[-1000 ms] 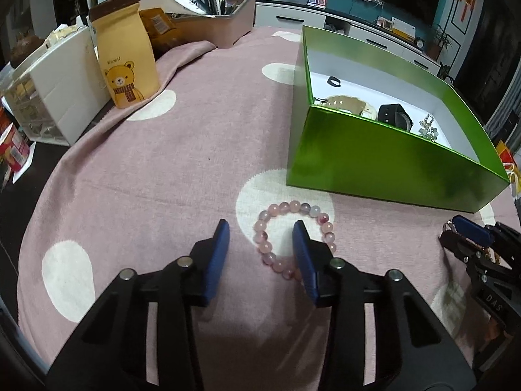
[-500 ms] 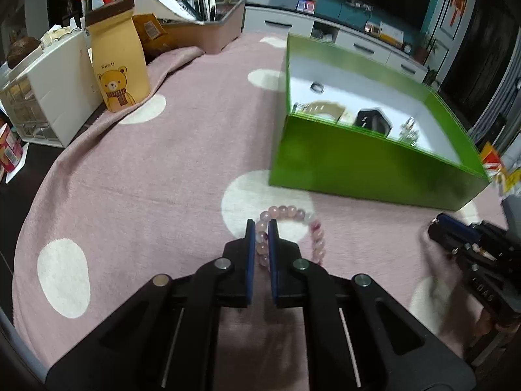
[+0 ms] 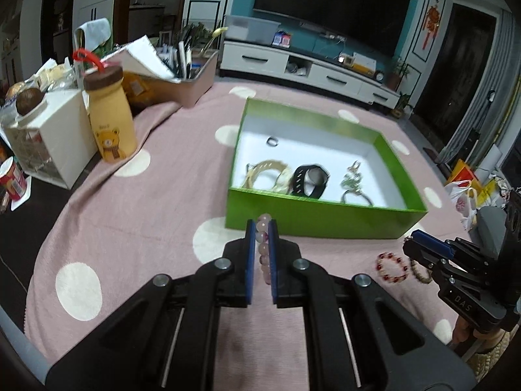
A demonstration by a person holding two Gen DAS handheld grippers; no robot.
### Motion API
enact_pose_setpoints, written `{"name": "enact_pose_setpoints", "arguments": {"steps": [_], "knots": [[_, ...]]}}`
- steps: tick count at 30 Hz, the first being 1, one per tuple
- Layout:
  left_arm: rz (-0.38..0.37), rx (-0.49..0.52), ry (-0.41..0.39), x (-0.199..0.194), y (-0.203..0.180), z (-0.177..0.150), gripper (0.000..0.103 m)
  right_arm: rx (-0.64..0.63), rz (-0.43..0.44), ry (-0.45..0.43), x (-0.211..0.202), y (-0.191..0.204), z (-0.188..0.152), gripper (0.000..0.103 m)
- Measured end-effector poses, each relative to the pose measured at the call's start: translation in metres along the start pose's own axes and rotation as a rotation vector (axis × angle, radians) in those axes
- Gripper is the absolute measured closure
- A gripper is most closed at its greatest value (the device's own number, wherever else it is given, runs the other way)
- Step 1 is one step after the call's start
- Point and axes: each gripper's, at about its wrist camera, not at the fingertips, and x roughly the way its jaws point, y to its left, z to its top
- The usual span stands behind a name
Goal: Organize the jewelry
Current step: 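Lift the bracelet and ring with both tools toward the green box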
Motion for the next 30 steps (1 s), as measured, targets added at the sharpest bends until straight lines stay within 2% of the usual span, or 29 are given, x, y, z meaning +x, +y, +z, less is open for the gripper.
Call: {"name": "enact_pose_setpoints", "arguments": {"steps": [14, 30], "knots": [[-0.027, 0.076, -0.067, -0.019, -0.035, 0.046, 0.096, -0.008, 0.007, -0.112, -0.028, -0.01, 0.039, 0.082], [-0.015, 0.15, -0.069, 0.024, -0.069, 0.097, 0.096, 0.044, -0.024, -0.137, -0.003, -0.042, 0.079, 0.082]]}}
